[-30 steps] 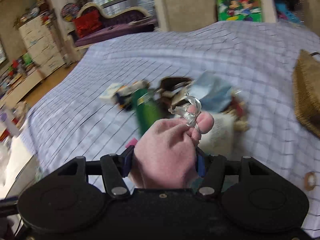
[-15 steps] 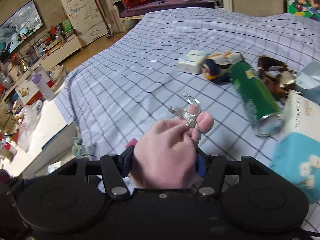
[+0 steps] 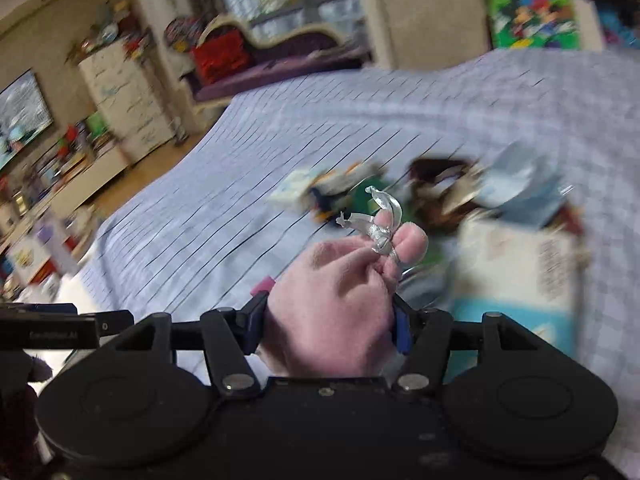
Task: Organize soft objects
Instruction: 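Lift the pink pouch with the right gripper while the left gripper moves over the pile, then grasp the orange-and-white cloth bundle with the left gripper while the right gripper holds the pouch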
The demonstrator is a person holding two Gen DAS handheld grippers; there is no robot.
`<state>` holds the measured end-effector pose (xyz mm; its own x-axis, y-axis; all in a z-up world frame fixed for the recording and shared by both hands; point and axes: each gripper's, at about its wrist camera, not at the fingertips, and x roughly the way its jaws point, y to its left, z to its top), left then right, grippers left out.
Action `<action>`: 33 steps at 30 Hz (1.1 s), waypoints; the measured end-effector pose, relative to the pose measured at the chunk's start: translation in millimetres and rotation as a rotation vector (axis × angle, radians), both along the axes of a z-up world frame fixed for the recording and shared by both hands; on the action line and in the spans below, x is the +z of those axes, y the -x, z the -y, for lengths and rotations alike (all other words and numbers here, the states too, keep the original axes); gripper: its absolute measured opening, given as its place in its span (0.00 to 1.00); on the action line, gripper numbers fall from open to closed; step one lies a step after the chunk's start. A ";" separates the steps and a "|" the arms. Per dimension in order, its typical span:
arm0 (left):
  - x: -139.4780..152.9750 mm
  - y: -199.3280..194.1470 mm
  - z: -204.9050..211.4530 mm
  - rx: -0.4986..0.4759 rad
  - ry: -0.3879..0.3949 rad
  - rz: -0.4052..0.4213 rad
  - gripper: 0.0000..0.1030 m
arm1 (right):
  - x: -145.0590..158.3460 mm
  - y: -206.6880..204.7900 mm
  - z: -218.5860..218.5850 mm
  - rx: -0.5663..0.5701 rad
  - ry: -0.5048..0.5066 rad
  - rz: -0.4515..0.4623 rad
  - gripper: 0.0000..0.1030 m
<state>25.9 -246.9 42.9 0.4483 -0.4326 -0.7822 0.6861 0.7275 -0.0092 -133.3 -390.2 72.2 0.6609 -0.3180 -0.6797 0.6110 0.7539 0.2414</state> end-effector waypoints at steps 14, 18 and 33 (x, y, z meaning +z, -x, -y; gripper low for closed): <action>-6.8 -12.6 155.6 -0.034 0.050 -0.150 0.94 | -5.2 70.8 96.2 -0.243 0.147 0.185 0.58; -9.6 -17.1 196.9 -0.005 0.050 -0.155 0.94 | -22.8 84.3 126.6 -0.299 0.185 0.195 0.58; -55.1 -47.7 288.5 0.117 -0.161 -0.156 0.94 | -58.5 117.6 154.4 -0.271 0.113 0.338 0.58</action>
